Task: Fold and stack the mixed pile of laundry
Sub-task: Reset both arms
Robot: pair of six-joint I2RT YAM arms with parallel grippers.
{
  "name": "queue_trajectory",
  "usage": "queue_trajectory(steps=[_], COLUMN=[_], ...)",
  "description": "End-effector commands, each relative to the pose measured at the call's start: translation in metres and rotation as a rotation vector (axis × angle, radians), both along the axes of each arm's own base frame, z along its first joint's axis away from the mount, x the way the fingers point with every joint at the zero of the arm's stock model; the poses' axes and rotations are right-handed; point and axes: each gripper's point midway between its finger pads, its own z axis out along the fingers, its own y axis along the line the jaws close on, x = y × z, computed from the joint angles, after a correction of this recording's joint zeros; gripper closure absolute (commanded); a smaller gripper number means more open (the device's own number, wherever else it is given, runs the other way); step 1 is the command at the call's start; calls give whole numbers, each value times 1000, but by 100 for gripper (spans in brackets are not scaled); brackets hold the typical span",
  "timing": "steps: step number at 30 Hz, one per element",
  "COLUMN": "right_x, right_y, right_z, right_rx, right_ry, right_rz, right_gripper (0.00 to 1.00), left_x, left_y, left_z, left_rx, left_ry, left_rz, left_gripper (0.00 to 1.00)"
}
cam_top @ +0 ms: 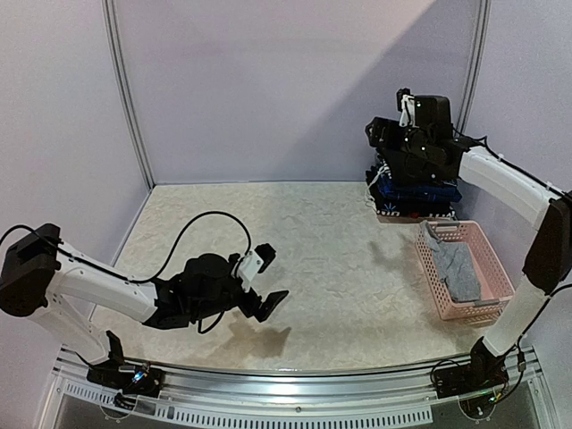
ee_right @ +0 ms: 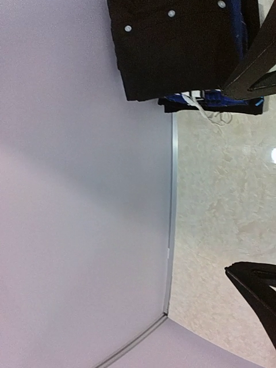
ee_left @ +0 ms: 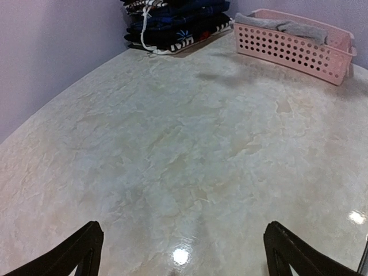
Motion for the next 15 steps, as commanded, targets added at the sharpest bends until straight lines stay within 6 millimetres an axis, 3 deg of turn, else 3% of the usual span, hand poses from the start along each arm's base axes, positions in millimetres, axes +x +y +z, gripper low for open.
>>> queue_trajectory(steps=[1, 5, 10, 15], right_x=[-38, -66, -100, -131], right_y=[20, 26, 18, 12], right_z=[-21, -46, -76, -86], right_rx=[-12, -30, 1, 41], right_ry=[65, 112, 150, 149], right_rz=[79, 128, 158, 199], right_gripper=[1, 1, 1, 1], left_x=[16, 22, 31, 43], left_y=[19, 27, 39, 51], left_z=[8, 16, 28, 41], left_rx=[16, 14, 32, 47], left_ry=[-55, -74, -102, -118], left_rz=[99, 138, 186, 251], left_gripper=[1, 1, 0, 0])
